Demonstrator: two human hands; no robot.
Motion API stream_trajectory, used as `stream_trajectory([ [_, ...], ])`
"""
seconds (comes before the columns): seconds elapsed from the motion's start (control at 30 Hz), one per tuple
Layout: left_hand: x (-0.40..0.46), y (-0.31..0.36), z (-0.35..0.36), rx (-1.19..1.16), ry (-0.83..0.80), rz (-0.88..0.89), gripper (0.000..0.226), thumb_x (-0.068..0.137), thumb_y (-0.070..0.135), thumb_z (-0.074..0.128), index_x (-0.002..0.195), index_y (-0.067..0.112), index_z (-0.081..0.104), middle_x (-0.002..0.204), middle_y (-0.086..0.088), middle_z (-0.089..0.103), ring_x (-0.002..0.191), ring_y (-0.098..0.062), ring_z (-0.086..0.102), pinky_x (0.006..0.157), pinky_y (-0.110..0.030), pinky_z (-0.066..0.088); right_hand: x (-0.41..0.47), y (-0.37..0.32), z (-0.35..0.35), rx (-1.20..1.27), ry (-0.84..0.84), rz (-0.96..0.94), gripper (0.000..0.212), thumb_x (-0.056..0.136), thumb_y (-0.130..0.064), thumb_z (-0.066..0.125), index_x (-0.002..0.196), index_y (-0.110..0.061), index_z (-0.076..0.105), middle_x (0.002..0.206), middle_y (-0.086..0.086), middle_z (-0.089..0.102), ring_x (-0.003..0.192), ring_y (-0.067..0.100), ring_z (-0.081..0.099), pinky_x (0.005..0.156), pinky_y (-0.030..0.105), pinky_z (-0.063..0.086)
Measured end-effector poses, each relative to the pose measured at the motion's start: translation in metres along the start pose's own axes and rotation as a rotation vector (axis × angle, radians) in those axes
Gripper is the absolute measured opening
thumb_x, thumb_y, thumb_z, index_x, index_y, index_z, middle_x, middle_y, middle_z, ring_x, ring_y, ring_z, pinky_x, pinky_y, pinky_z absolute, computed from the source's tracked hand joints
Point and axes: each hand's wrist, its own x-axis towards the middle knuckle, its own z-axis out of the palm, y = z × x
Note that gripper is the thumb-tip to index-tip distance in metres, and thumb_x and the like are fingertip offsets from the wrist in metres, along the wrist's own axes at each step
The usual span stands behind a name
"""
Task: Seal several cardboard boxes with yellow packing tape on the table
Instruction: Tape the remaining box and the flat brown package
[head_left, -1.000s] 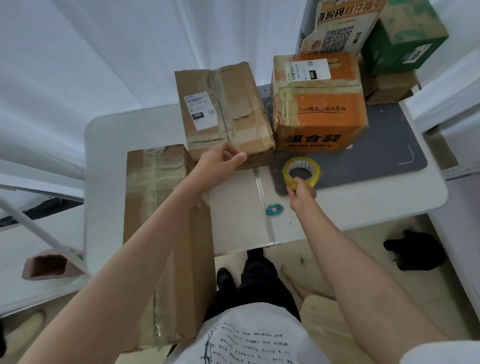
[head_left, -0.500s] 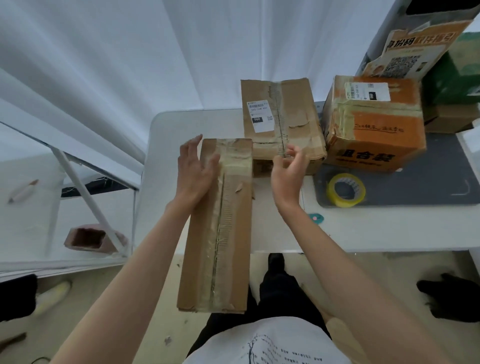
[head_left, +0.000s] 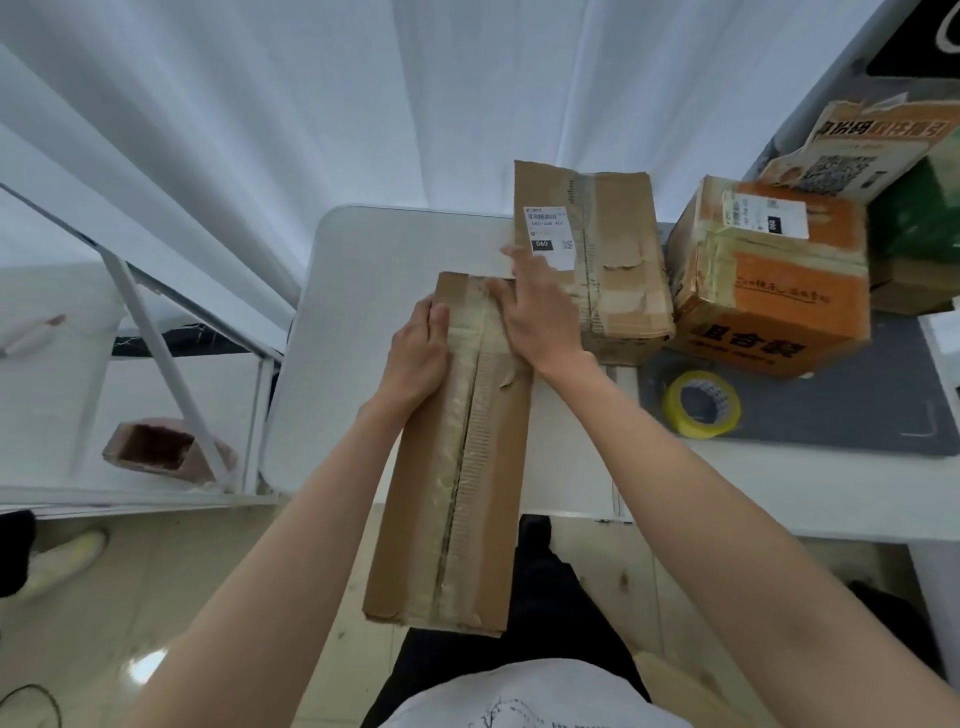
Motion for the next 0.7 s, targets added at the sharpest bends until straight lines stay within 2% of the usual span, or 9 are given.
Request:
stream_trajectory([
  [0.1, 0.001, -0.001, 0.002, -0.025, 0.008, -0.004, 0.041, 0.111, 0.037, 0.03, 0.143, 0.02, 0.05, 0.133, -0.003, 0.061, 0.124, -0.023, 0.054, 0.092, -0.028, 0.034, 0.014, 0.021, -0.016, -0.01, 0.034, -0.028, 0.03, 0.108, -0.031, 0.043, 0.129, -0.013, 0.055, 0.106, 0.01, 0.071, 0.094, 0.031, 0.068, 0.068, 0.035, 0.045],
  [0.17, 0.001, -0.001, 0.002, -0.039, 0.022, -0.01, 0.041, 0.111, 0.036, 0.029, 0.142, 0.019, 0.05, 0.132, -0.001, 0.061, 0.123, -0.023, 0.054, 0.091, -0.026, 0.032, 0.022, 0.016, -0.019, -0.108, 0.073, 0.007, 0.031, 0.109, -0.032, 0.04, 0.127, -0.013, 0.056, 0.096, 0.009, 0.072, 0.086, 0.03, 0.069, 0.067, 0.033, 0.044],
  [0.23, 0.0, -0.001, 0.001, -0.051, 0.028, -0.017, 0.041, 0.111, 0.036, 0.029, 0.142, 0.02, 0.05, 0.131, 0.0, 0.061, 0.123, -0.021, 0.053, 0.092, -0.025, 0.032, 0.02, -0.002, -0.013, -0.127, 0.107, -0.01, 0.042, 0.107, -0.047, 0.036, 0.128, -0.016, 0.055, 0.095, 0.008, 0.072, 0.089, 0.03, 0.069, 0.077, 0.039, 0.049],
  [0.3, 0.001, -0.002, 0.002, -0.063, 0.029, -0.008, 0.041, 0.111, 0.036, 0.029, 0.143, 0.02, 0.048, 0.136, -0.002, 0.06, 0.125, -0.02, 0.053, 0.094, -0.025, 0.033, 0.011, -0.021, 0.002, -0.206, 0.062, -0.099, 0.057, 0.102, -0.061, 0.029, 0.128, -0.018, 0.056, 0.101, 0.011, 0.071, 0.1, 0.032, 0.063, 0.092, 0.047, 0.046],
  [0.33, 0.001, -0.003, 0.003, -0.069, 0.031, -0.006, 0.041, 0.111, 0.036, 0.029, 0.144, 0.02, 0.048, 0.138, -0.003, 0.059, 0.127, -0.021, 0.053, 0.096, -0.026, 0.034, 0.006, -0.026, 0.009, -0.278, 0.018, -0.127, 0.061, 0.1, -0.063, 0.025, 0.127, -0.019, 0.058, 0.107, 0.012, 0.068, 0.105, 0.033, 0.059, 0.093, 0.048, 0.043],
  [0.43, 0.003, -0.006, 0.004, -0.088, 0.032, -0.011, 0.041, 0.111, 0.034, 0.03, 0.144, 0.019, 0.049, 0.137, -0.004, 0.06, 0.125, -0.022, 0.055, 0.097, -0.027, 0.037, 0.014, -0.023, 0.017, -0.433, -0.055, -0.124, 0.058, 0.104, -0.057, 0.023, 0.116, -0.014, 0.06, 0.11, 0.014, 0.062, 0.106, 0.033, 0.053, 0.089, 0.046, 0.04],
  [0.57, 0.005, -0.005, 0.005, -0.078, 0.026, 0.005, 0.041, 0.111, 0.034, 0.03, 0.145, 0.019, 0.047, 0.137, -0.002, 0.06, 0.121, -0.016, 0.055, 0.095, -0.024, 0.036, 0.03, -0.018, 0.015, -0.426, -0.049, -0.176, 0.05, 0.107, -0.052, 0.031, 0.108, -0.011, 0.06, 0.098, 0.014, 0.066, 0.095, 0.034, 0.06, 0.077, 0.043, 0.042],
  [0.63, 0.005, -0.004, 0.005, -0.08, 0.031, 0.011, 0.04, 0.111, 0.033, 0.03, 0.145, 0.019, 0.048, 0.134, 0.001, 0.06, 0.115, -0.01, 0.052, 0.09, -0.019, 0.033, 0.044, -0.02, 0.012, -0.404, -0.059, -0.156, 0.046, 0.109, -0.047, 0.032, 0.109, -0.01, 0.06, 0.095, 0.013, 0.069, 0.092, 0.035, 0.064, 0.069, 0.039, 0.039],
  [0.7, 0.005, -0.004, 0.005, -0.103, 0.035, -0.006, 0.04, 0.111, 0.033, 0.03, 0.144, 0.019, 0.048, 0.131, 0.003, 0.059, 0.111, -0.008, 0.051, 0.088, -0.018, 0.032, 0.058, -0.025, 0.011, -0.398, -0.06, -0.078, 0.042, 0.11, -0.043, 0.033, 0.113, -0.011, 0.059, 0.096, 0.012, 0.07, 0.092, 0.036, 0.067, 0.069, 0.038, 0.039],
])
